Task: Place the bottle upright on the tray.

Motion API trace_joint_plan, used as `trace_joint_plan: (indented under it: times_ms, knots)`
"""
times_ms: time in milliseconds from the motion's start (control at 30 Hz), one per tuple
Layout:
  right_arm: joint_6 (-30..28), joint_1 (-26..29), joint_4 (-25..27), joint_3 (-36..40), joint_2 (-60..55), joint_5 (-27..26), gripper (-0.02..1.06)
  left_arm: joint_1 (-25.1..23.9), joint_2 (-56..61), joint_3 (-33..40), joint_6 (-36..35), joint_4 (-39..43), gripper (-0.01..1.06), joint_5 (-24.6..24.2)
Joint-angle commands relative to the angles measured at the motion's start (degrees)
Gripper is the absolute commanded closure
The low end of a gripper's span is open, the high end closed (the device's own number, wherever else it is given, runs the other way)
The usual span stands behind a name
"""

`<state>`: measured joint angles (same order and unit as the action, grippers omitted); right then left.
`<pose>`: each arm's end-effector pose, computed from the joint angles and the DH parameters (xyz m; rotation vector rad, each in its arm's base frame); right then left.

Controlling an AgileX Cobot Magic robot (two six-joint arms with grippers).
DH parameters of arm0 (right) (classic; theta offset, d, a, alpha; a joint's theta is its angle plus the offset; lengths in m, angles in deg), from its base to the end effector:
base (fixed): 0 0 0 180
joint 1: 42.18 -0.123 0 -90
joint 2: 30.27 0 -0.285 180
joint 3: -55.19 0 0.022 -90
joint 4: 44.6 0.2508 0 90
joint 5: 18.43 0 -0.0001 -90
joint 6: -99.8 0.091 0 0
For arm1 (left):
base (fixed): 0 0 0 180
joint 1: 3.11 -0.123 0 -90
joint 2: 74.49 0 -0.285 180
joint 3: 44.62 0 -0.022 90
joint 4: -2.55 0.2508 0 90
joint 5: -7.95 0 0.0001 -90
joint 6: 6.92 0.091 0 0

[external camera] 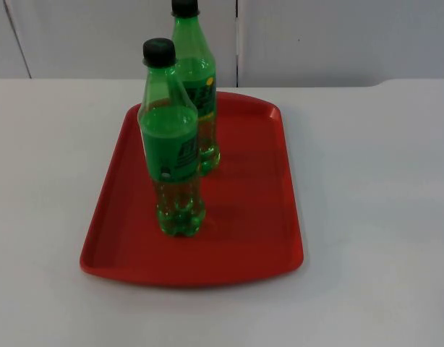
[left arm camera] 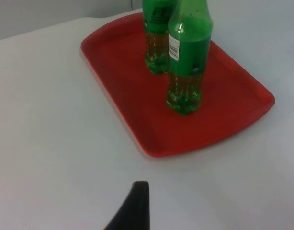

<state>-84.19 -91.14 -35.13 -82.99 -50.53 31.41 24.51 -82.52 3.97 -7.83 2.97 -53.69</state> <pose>0.0097 0.0285 0.3253 -0.8774 1.8098 0.7043 -0.0040 0.0027 0.2760 0.4795 2.0213 -0.2974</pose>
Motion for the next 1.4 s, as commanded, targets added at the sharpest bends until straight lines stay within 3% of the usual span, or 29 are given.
trace_joint_plan:
  times_ms: [0, 267, 433, 633, 1367]
  knots:
    - [-0.30, -0.32, -0.36, 0.06, 2.90, 2.47, 0.08, 0.30, 0.25, 0.29, 0.20, -0.03, 0.12, 0.09]
    - [-0.30, -0.32, -2.24, 0.06, 12.48, 6.50, 0.08, 0.30, 0.25, 0.29, 0.20, -0.03, 0.12, 0.09]
    - [-0.30, -0.58, -5.43, 1.08, 12.48, 10.60, 0.08, 0.30, 0.25, 0.29, 0.20, -0.03, 0.12, 0.09]
    - [-1.24, -0.85, -5.90, 4.62, 12.48, 9.95, 0.08, 0.30, 0.25, 0.29, 0.20, 0.07, 0.12, 0.09]
    - [-1.02, -0.85, -6.58, 5.83, 12.48, 11.99, 0.06, 0.30, 0.25, 0.29, 0.20, 0.07, 0.12, 0.09]
